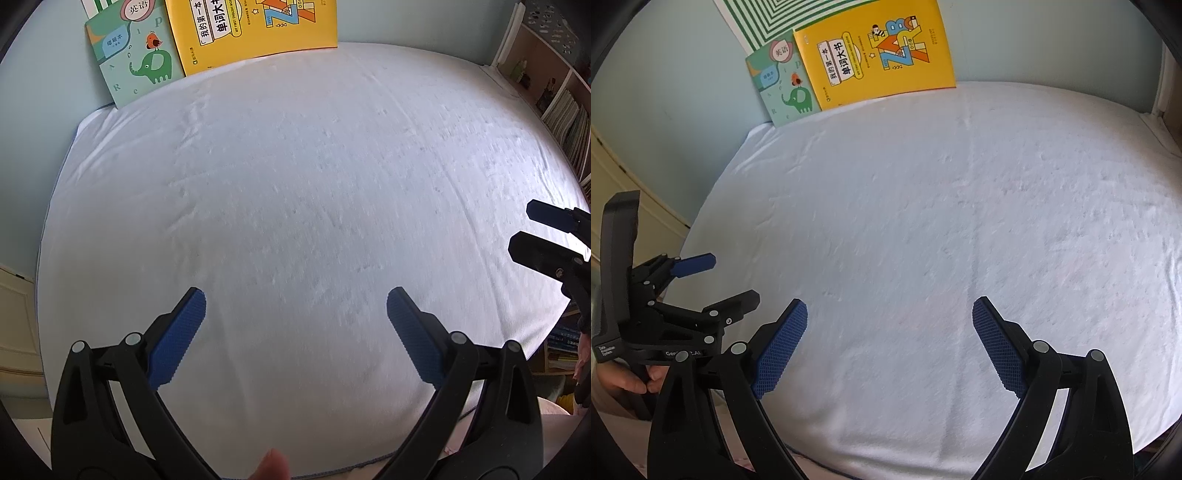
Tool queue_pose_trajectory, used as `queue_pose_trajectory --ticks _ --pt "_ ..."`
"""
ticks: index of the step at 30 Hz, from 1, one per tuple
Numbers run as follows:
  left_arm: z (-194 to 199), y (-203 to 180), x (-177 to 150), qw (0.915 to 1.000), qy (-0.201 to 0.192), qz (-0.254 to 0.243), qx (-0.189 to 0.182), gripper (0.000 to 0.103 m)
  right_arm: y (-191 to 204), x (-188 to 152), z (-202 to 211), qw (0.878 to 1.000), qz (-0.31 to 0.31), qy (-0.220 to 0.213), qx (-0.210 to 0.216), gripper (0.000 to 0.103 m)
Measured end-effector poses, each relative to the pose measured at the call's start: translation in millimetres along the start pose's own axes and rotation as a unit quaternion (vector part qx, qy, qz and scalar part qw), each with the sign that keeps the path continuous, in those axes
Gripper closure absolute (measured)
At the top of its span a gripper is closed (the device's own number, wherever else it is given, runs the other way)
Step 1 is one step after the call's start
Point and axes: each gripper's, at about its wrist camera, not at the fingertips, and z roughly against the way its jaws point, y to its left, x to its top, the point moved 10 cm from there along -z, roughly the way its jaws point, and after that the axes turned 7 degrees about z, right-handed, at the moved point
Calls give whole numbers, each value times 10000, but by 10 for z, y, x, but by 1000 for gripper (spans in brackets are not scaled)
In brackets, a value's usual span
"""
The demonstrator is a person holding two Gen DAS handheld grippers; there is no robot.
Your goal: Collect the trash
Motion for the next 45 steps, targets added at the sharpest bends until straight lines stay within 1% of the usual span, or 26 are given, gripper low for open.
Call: queue_pose_trajectory --ticks 17,38,45 --pt "4 10 38 10000 -44 -7 58 7 -6 24 25 10000 -10 -37 -2 13" --pt "-3 22 61 10000 -46 5 38 7 -10 45 42 10000 -5 -58 -49 13" --pt "-4 23 72 10000 -71 42 -24 7 -20 41 56 10000 -22 -59 -72 13"
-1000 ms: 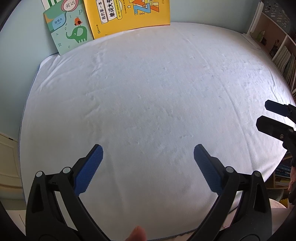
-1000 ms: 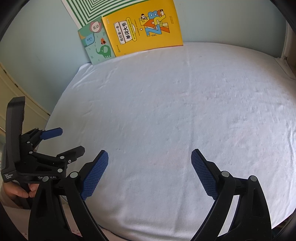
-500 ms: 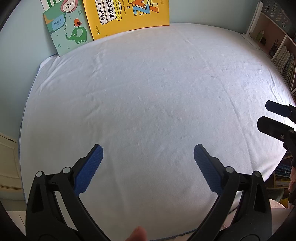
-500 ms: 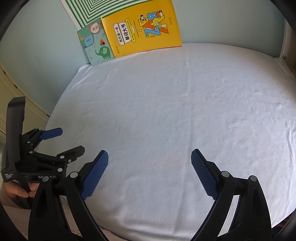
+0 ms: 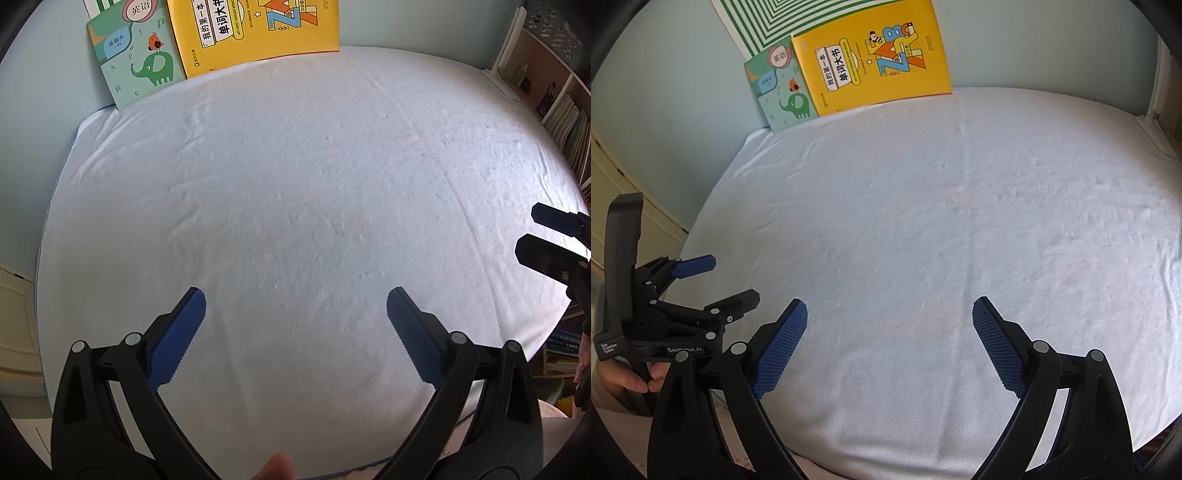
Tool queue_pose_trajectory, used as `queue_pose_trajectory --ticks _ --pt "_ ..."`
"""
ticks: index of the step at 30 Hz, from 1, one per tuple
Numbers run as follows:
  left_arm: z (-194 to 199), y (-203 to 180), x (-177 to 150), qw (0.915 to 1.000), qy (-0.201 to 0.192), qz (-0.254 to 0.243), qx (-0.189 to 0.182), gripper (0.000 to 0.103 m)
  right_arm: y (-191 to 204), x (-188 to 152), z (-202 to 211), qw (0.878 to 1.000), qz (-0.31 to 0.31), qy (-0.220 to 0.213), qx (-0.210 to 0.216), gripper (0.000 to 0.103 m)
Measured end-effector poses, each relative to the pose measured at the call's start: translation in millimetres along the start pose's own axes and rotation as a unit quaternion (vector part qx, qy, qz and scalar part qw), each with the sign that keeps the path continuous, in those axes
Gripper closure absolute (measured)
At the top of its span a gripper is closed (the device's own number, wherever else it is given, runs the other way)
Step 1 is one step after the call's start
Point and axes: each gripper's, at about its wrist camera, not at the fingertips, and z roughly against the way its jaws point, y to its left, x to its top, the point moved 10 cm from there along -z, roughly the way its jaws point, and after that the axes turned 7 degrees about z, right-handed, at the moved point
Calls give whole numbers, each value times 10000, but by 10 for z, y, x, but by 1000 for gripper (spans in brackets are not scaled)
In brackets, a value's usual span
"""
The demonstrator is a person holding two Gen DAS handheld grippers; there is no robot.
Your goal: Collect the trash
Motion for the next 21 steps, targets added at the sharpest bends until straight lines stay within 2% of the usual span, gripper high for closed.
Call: queue_pose_trajectory --ticks 10,21 --pt "76 -145 73 9993 -258 -250 -58 7 -18 -17 12 10000 -73 -1 -36 13" --pt "53 -178 82 9990 -268 -355 35 7 -57 -81 63 9998 -203 -10 -79 13"
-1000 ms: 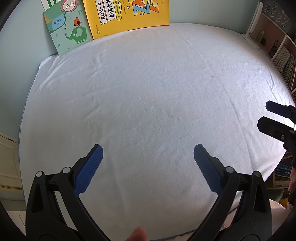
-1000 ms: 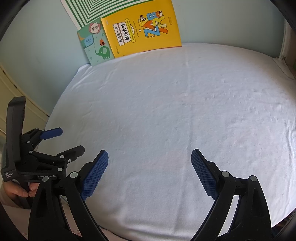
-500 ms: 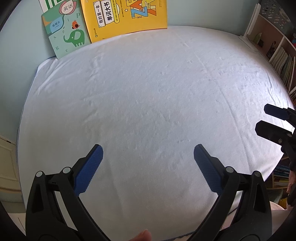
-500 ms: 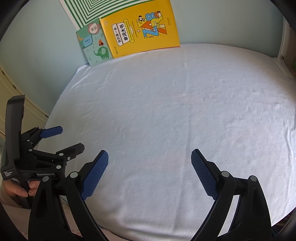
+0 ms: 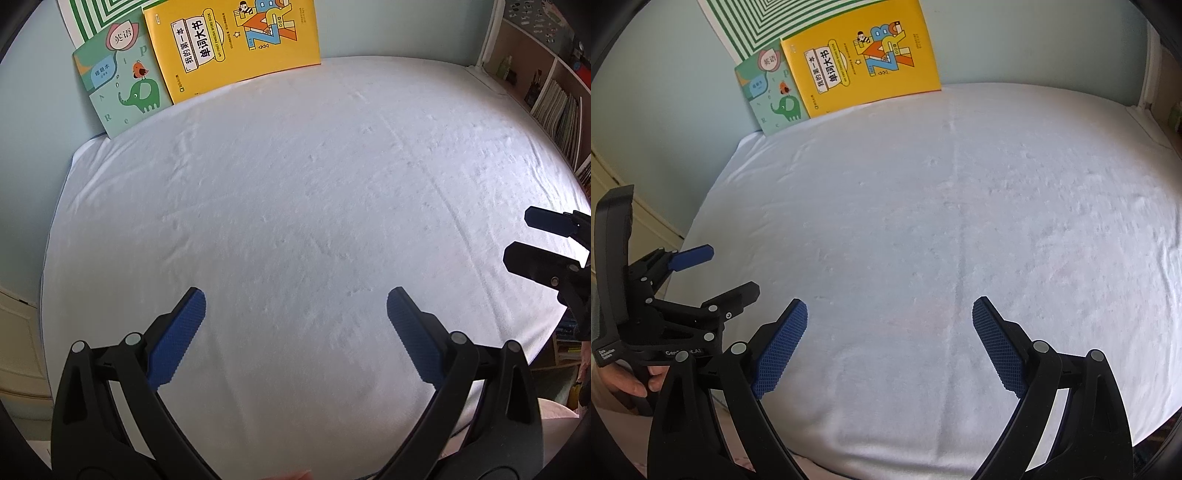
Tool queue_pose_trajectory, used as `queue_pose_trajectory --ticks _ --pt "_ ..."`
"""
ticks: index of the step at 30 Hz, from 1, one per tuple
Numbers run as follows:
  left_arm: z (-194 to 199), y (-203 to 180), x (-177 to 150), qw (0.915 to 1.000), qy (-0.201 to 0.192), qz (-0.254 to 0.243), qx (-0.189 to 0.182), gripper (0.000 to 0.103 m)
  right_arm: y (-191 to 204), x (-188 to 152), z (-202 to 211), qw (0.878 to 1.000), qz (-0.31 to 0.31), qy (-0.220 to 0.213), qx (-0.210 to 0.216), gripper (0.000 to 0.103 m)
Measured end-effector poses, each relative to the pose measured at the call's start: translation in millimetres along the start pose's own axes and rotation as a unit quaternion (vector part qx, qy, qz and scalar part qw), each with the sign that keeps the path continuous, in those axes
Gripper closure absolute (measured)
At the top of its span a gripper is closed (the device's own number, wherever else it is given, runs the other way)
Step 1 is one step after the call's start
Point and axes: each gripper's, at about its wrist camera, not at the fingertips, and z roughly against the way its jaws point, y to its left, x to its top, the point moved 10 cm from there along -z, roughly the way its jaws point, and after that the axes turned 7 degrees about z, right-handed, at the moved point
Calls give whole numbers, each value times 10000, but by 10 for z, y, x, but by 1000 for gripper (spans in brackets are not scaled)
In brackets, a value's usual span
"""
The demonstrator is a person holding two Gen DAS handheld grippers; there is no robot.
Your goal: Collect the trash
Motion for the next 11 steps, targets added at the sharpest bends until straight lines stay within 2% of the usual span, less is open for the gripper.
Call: queue_pose_trajectory --ticks 11 --pt "-30 3 -14 9999 144 70 -18 7 19 -14 0 10000 -1 2 -6 13"
